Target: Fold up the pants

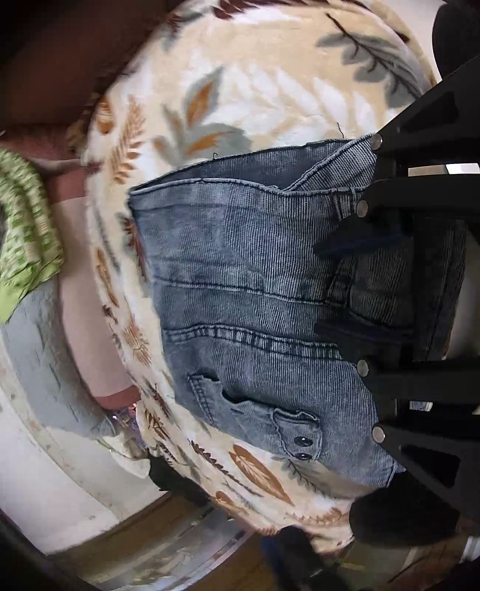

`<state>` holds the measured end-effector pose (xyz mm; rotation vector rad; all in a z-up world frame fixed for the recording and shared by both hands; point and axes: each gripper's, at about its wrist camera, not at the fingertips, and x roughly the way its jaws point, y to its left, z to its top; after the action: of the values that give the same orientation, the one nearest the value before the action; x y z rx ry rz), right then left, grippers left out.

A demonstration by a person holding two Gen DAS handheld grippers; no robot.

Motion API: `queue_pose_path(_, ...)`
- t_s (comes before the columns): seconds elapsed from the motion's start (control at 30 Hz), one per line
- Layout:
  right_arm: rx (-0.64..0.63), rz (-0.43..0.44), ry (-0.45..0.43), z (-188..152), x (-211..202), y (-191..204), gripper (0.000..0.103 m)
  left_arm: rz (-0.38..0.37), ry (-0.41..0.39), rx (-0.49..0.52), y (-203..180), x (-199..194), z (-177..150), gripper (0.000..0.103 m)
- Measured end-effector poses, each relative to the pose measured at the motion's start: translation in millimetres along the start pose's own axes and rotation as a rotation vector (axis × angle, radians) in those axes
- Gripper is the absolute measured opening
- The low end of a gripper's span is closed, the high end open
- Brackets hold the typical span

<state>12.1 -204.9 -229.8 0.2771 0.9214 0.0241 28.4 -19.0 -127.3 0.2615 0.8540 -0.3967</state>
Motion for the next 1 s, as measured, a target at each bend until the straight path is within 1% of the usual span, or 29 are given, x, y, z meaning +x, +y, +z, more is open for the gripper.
queue_pose_path(0.07,0.011,0.013,0.015,4.9,-5.3,-0.7,0.039,0.006,-0.008,-0.001,1.5,-2.1,0.8,0.069)
queue_pose_path(0.13,0.043,0.045,0.004,9.4,-15.1,-4.3,0.039,0.013,-0.016,-0.001,2.4,-4.6,1.1,0.069)
queue_pose_path(0.2,0.060,0.061,-0.029,14.0,-28.5,-6.6,0.039,0.022,-0.019,-0.002,3.1,-5.8,1.3,0.069)
queue_pose_path(0.3,0.045,0.062,-0.092,20.0,-51.3,-5.1,0.039,0.025,-0.022,-0.003,3.2,-7.1,1.7,0.069)
queue_pose_path(0.43,0.053,0.078,-0.147,27.9,-73.4,-5.6,0.039,0.031,-0.020,-0.001,2.2,-6.5,2.3,0.069)
queue_pose_path(0.53,0.055,0.082,-0.167,29.7,-84.2,-4.8,0.039,0.036,-0.020,-0.001,2.3,-6.9,2.6,0.069)
queue_pose_path(0.63,0.034,0.060,-0.184,29.5,-91.3,-1.2,0.040,0.045,-0.018,-0.001,1.8,-7.0,2.7,0.070)
queue_pose_path(0.67,0.026,0.054,-0.186,29.1,-92.9,0.3,0.046,0.049,-0.018,0.000,1.7,-7.3,2.8,0.070)
queue_pose_path(0.73,0.007,0.041,-0.197,27.7,-96.7,4.2,0.055,0.055,-0.018,0.000,1.6,-7.2,3.0,0.071)
queue_pose_path(0.83,-0.033,0.015,-0.196,25.3,-98.1,12.3,0.056,0.076,-0.015,-0.002,2.9,-6.7,2.0,0.075)
queue_pose_path(0.9,-0.063,-0.033,-0.169,24.5,-94.1,20.9,0.056,0.094,-0.011,-0.008,5.9,-6.0,1.3,0.075)
queue_pose_path(1.0,-0.096,-0.037,-0.142,23.4,-89.5,31.3,0.056,0.119,-0.002,-0.026,13.5,-4.8,0.0,0.075)
